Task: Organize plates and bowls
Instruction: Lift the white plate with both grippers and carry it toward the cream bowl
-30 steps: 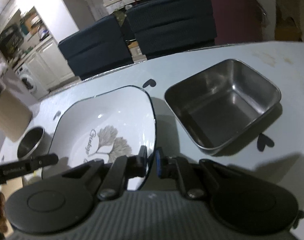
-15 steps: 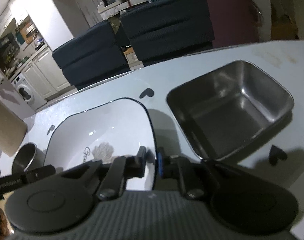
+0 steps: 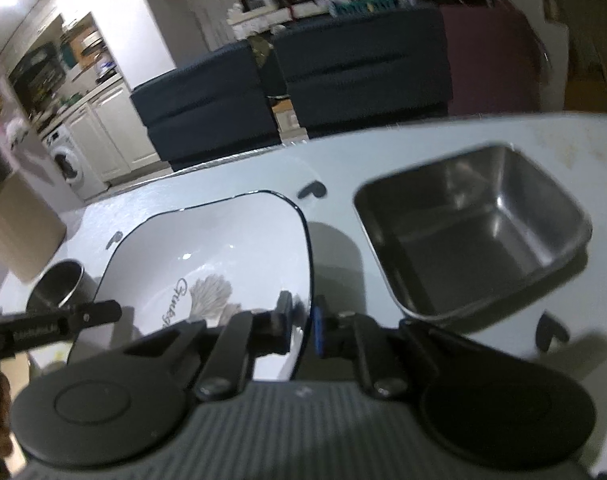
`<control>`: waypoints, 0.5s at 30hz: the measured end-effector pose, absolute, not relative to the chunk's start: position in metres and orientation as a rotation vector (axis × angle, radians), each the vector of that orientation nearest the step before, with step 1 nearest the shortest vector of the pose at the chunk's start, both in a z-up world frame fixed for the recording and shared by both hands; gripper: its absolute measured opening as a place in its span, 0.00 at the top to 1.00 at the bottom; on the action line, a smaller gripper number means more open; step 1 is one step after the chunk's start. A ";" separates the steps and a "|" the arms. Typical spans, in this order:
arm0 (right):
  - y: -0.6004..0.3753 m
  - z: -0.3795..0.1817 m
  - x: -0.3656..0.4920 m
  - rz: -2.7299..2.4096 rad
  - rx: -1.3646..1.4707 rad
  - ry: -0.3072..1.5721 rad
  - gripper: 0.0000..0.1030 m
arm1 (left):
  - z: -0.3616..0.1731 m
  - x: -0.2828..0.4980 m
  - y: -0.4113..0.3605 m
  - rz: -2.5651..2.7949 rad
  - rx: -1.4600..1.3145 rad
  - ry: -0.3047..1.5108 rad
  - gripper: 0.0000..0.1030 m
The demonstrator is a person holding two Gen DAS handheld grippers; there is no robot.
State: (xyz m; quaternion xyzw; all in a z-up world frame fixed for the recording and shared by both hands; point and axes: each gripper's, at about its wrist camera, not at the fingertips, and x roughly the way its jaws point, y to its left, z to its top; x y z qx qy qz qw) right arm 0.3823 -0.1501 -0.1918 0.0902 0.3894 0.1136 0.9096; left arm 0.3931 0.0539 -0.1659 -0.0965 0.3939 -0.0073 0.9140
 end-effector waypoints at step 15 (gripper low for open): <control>-0.170 -0.120 0.328 0.264 0.279 0.741 0.90 | -0.073 0.322 0.045 -0.022 -0.229 0.695 0.91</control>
